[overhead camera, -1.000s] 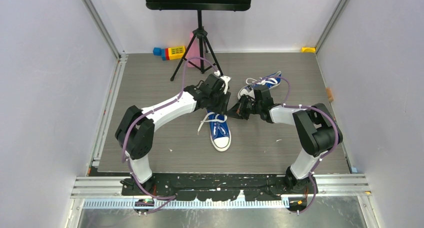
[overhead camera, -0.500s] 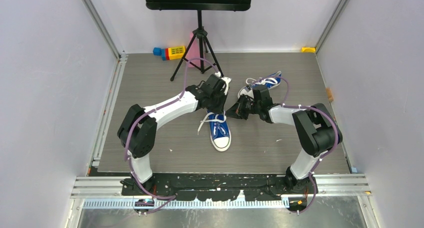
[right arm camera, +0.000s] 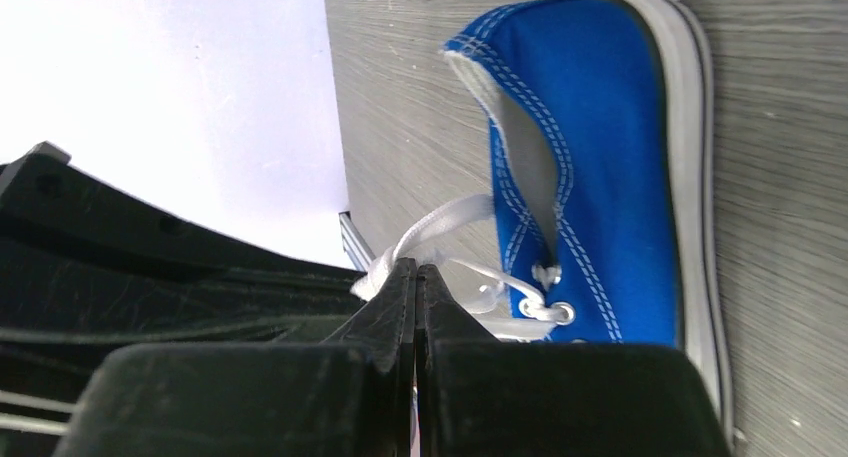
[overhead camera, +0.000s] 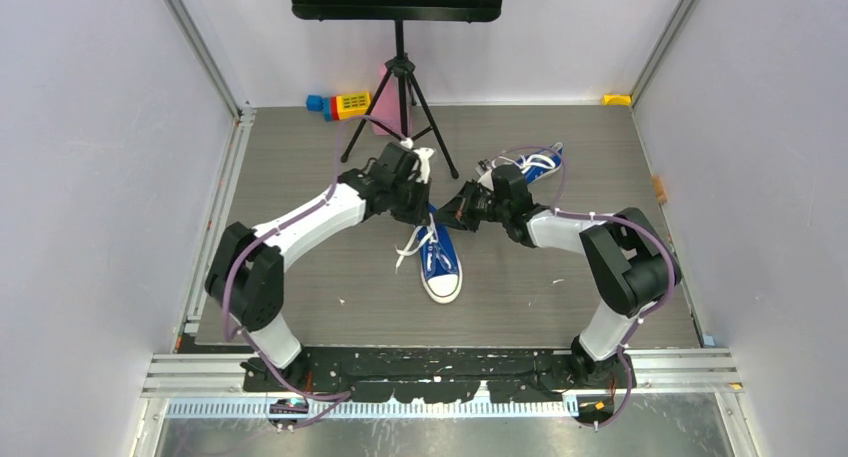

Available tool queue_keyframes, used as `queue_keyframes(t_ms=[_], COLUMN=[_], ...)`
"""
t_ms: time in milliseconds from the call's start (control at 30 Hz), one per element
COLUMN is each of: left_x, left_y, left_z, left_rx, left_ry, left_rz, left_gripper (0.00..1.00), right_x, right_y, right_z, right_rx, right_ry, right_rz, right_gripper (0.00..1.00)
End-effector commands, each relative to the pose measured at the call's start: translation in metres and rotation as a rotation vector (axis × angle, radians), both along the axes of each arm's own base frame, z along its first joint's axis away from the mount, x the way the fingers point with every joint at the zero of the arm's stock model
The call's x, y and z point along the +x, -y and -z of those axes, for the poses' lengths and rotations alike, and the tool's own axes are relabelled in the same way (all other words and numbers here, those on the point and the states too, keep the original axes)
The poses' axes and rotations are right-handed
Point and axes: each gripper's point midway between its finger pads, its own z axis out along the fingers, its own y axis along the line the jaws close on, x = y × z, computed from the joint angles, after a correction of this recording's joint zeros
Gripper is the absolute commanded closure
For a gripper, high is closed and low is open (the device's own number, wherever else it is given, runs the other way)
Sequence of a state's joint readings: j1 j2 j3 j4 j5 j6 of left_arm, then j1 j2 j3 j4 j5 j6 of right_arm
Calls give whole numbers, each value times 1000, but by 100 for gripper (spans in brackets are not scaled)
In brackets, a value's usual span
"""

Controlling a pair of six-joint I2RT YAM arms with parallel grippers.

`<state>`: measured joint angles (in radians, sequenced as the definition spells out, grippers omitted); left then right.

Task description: Tie the shoes

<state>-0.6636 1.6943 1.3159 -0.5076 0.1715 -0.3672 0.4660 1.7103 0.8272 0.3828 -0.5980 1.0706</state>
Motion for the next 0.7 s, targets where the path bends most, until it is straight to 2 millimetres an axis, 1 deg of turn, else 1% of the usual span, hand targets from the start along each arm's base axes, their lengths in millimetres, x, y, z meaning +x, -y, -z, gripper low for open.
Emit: queue_keyframes(t_ms=[0,100,233,367,467,667], left_x=[-1,-5,-13,-20,-25,-33], left_y=[-6,-8,-3,1,0,-3], left_z=[-25,-20,-10,-1,7,16], left_rx=[-138,-160,-196,-233,-234,-234], left_ry=[15,-5,-38,-60,-74,-89], left_rz=[-13,-8,17,37,42,54], left_gripper=[100,100,100,100,100,100], right_x=[12,11,6,2,-2,-9], right_y=[-12,-7,1,9,15,34], right_z=[-41,-29,-10,1,9,20], right_rx=[90,68,36,-8,-56,-176], right_ry=[93,72,46,50,53,73], right_rz=[35,64,90,112,115,137], right_gripper=[100,100,100,100,100,100])
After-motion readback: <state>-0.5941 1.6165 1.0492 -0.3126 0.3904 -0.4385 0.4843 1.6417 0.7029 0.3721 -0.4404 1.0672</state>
